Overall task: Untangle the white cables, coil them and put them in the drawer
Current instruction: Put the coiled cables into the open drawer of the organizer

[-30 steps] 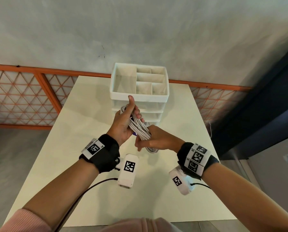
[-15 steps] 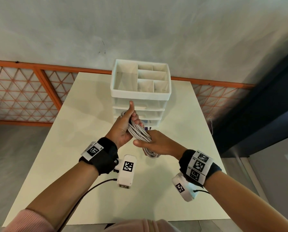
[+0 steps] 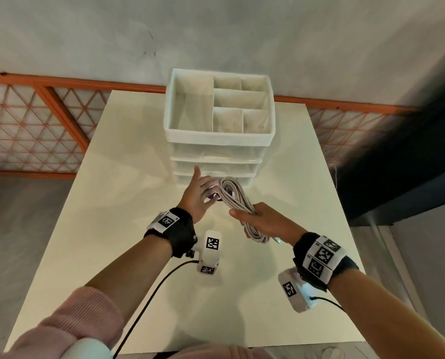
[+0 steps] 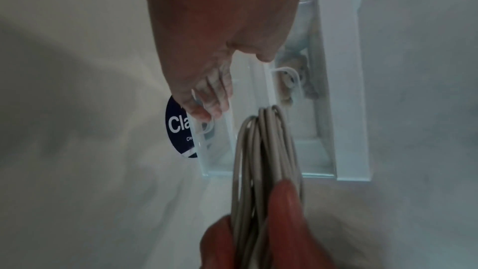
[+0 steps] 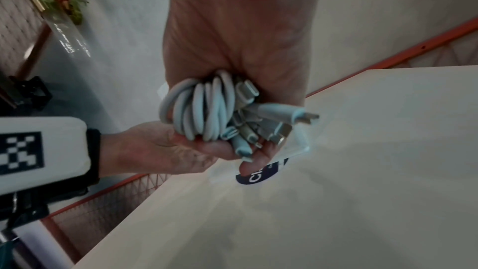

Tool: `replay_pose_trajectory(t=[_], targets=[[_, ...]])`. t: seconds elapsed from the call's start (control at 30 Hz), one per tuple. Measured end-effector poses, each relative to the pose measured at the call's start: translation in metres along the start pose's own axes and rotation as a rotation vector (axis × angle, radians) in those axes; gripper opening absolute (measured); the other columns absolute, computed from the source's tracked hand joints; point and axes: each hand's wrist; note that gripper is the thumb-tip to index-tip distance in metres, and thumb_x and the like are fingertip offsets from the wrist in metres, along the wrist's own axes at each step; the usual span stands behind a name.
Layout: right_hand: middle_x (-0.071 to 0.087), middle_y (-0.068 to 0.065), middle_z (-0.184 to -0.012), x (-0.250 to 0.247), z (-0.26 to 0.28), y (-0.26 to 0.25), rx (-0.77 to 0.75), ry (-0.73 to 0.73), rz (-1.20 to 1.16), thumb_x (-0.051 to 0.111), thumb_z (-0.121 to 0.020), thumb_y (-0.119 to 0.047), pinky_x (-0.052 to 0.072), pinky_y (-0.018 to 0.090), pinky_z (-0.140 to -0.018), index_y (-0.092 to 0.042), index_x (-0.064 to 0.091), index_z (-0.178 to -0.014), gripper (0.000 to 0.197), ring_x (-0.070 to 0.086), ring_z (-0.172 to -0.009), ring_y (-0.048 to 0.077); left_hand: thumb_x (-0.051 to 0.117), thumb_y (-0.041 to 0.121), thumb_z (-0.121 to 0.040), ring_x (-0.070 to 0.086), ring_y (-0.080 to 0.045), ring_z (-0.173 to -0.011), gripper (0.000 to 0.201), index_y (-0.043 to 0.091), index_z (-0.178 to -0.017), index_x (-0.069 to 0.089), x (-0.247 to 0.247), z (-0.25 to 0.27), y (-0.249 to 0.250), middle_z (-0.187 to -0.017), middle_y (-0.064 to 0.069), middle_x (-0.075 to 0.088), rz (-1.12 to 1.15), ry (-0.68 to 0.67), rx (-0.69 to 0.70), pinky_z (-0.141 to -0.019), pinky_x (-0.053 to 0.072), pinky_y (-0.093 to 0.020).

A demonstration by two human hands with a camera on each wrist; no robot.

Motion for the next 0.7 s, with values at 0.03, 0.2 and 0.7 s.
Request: replay_pose_trajectory(t=[0.03, 0.2, 0.7], targets=[[0.058, 0.006, -0.064, -0.004, -0.002, 0.004, 0.015, 0.006, -0.013, 0.058, -0.083, -0.056, 0.041, 0.024, -0.055, -0.018, 0.053, -0.062, 0.043, 0.049, -0.047, 0.010, 0.031, 0.058, -0.095, 0.044, -0.019, -0.129, 0.069, 0.007, -0.142, 0.036, 0.002, -0.006, 0.000, -0.145, -0.006, 0.044, 0.016, 0.017, 0.016, -0.099, 0.039, -0.033], [0.060, 0.007, -0.064, -0.018, -0.008, 0.021, 0.059, 0.007, -0.040, 0.058, -0.083, -0.057, 0.042, 0.023, -0.054, -0.016, 0.056, -0.065, 0.044, 0.051, -0.046, 0.011, 0.033, 0.048, -0.097, 0.045, -0.017, -0.129, 0.053, 0.005, -0.124, 0.048, 0.013, -0.033, -0.002, -0.133, -0.008, 0.051, 0.126, 0.073, 0.080, -0.098, 0.041, -0.031], [0.063, 0.002, -0.060, -0.034, 0.012, 0.021, 0.016, -0.042, 0.072, 0.061, -0.080, -0.057, 0.046, 0.026, -0.065, -0.014, 0.060, -0.066, 0.045, 0.058, -0.051, 0.011, 0.038, 0.041, -0.099, 0.069, -0.014, -0.088, 0.038, 0.008, -0.092, 0.054, 0.000, 0.005, -0.045, -0.092, -0.006, 0.066, 0.191, 0.124, 0.208, -0.092, 0.050, -0.031]])
Point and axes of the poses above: each hand's wrist, its own z-axis away from the middle knuckle, its own x-axis out of the palm, y = z × x
